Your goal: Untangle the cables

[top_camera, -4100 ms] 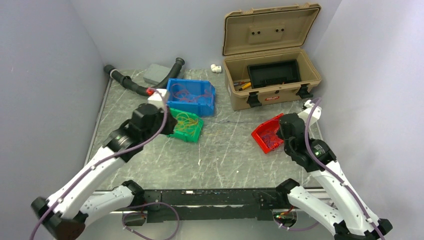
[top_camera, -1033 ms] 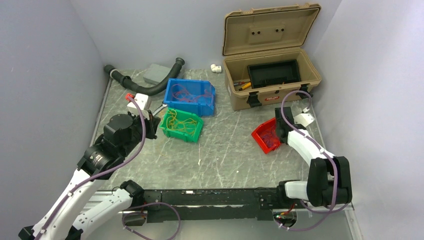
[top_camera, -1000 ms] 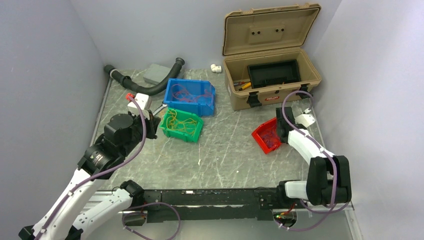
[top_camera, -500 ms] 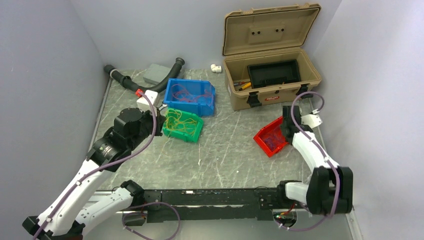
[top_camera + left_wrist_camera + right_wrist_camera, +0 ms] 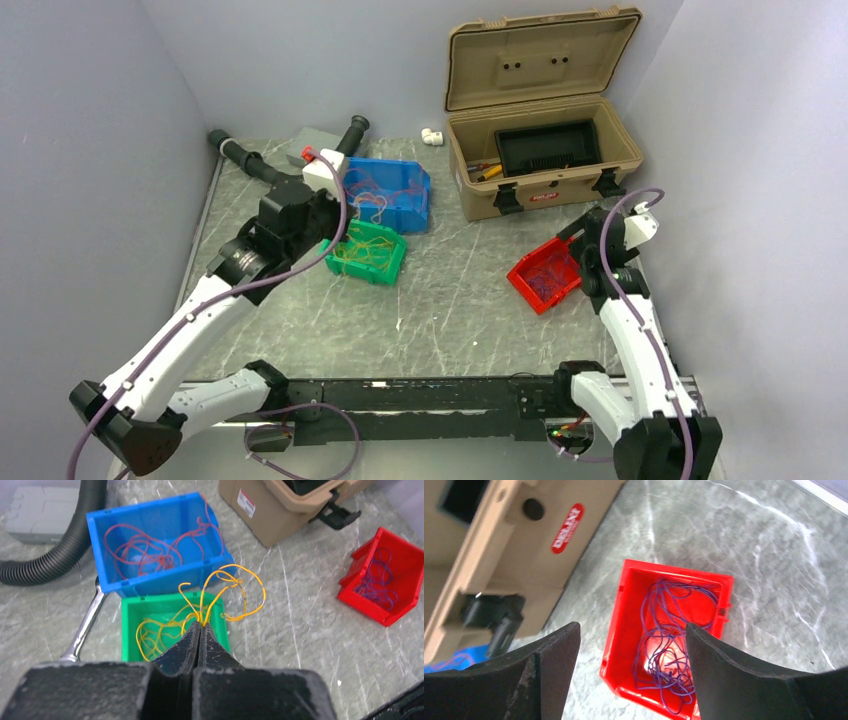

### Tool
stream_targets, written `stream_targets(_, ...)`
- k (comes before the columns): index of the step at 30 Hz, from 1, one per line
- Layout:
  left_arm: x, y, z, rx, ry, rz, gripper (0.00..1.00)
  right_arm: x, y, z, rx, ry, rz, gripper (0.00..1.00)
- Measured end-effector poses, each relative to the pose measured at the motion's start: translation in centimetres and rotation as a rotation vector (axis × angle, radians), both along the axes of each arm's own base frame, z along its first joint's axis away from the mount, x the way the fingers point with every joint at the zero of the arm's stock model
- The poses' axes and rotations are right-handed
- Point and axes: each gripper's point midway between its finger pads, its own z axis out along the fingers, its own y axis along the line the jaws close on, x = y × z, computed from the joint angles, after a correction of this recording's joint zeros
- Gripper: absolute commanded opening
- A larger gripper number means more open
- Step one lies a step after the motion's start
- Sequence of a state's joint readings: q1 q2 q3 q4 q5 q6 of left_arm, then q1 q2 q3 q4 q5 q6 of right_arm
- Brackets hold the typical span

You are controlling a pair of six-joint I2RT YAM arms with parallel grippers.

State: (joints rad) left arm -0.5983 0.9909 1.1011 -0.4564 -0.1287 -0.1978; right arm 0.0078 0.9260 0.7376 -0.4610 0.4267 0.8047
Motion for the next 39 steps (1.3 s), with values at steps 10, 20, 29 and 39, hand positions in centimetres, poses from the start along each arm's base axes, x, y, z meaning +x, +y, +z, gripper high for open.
stream_targets(10,6.0,-1.8,3.9,-0.019,-0.102,0.077,0.0,0.2,3.6,3.2,-0.002,-0.171,0.268,0.86)
stream_targets(20,8.1,0.2,-4.9,0.066,-0.095,0.207,0.0,0.4,5.4,3.0,0.037,-0.192,0.368,0.86)
stream_targets(29,3.5,2.2,-15.1,0.092,0.073,0.2,0.0,0.3,5.9,3.3,0.051,-0.207,0.392,0.86)
stream_targets(39,3.9,1.4,-18.0,0.179,0.274,0.201,0.07,0.4,6.5,2.9,0.073,-0.196,0.419,0.89)
